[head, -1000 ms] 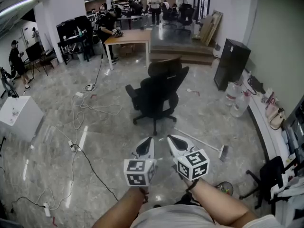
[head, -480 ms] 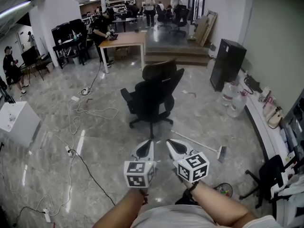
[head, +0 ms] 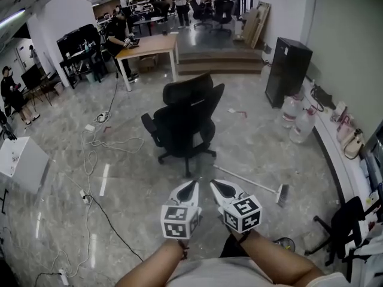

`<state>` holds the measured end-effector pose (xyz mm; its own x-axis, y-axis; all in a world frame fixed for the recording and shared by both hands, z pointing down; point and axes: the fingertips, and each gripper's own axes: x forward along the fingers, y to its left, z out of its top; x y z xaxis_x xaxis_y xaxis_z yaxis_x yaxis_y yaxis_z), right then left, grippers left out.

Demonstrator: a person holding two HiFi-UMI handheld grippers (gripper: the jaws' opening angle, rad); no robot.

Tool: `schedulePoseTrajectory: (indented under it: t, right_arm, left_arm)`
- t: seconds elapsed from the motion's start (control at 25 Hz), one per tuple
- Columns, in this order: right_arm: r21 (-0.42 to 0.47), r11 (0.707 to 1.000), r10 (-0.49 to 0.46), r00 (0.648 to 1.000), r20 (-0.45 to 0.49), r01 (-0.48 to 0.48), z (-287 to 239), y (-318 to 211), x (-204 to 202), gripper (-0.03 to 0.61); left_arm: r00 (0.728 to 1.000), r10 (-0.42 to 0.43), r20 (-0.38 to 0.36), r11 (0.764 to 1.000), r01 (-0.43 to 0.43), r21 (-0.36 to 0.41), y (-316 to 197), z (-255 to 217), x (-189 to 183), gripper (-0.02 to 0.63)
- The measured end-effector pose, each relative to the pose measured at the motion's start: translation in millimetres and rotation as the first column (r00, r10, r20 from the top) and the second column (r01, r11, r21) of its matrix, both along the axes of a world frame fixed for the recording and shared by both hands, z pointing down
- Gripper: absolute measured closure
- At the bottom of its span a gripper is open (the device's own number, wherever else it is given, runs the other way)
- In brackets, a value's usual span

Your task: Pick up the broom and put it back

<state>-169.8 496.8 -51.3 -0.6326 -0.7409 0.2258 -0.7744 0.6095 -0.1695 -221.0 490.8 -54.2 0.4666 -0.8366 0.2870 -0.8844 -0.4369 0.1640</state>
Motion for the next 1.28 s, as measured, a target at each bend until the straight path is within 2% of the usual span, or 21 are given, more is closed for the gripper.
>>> schedulePoseTrajectory:
  t: [0.12, 0.28, 0.4, 0.52, 0.68, 0.92, 1.12, 1.28]
  right_arm:
    - [-0.016, 1.000, -0.018, 1.000, 0.001, 0.018, 24, -69, 50, 0.580]
    - [-0.086, 0.992, -0.092, 0.996, 0.021, 0.093, 61, -163, 105, 0.580]
    - [-0.133, 0.983, -0.127, 0.992, 0.023, 0.129, 76, -241, 145, 0.580]
    - [-0.206, 0.964, -0.163, 0.986, 0.033, 0.166, 108, -296, 183, 0.580]
    - [-0.316, 0.935, -0.154, 0.987, 0.052, 0.163, 175, -369, 227, 0.580]
    - [-0.424, 0.893, -0.157, 0.988, 0.016, 0.149, 317, -444, 259, 0.580]
    - [-0.515, 0.845, -0.205, 0.977, -0.066, 0.143, 467, -474, 285, 0.566]
    - [-0.557, 0.816, -0.264, 0.956, -0.125, 0.153, 593, -512, 283, 0.523]
  left_arm:
    - [1.000, -0.007, 0.008, 1.000, 0.007, -0.024, -66, 26, 55, 0.609]
    - [0.995, -0.095, 0.044, 0.991, 0.098, -0.086, -166, 65, 111, 0.609]
    - [0.986, -0.158, 0.056, 0.972, 0.165, -0.165, -247, 86, 143, 0.609]
    - [0.976, -0.203, 0.075, 0.947, 0.215, -0.238, -305, 122, 180, 0.609]
    - [0.975, -0.218, 0.049, 0.918, 0.222, -0.330, -377, 183, 231, 0.609]
    - [0.976, -0.219, 0.023, 0.888, 0.209, -0.409, -460, 316, 259, 0.609]
    - [0.978, -0.210, -0.011, 0.847, 0.176, -0.502, -489, 464, 288, 0.609]
    - [0.974, -0.226, -0.027, 0.831, 0.178, -0.527, -524, 584, 285, 0.609]
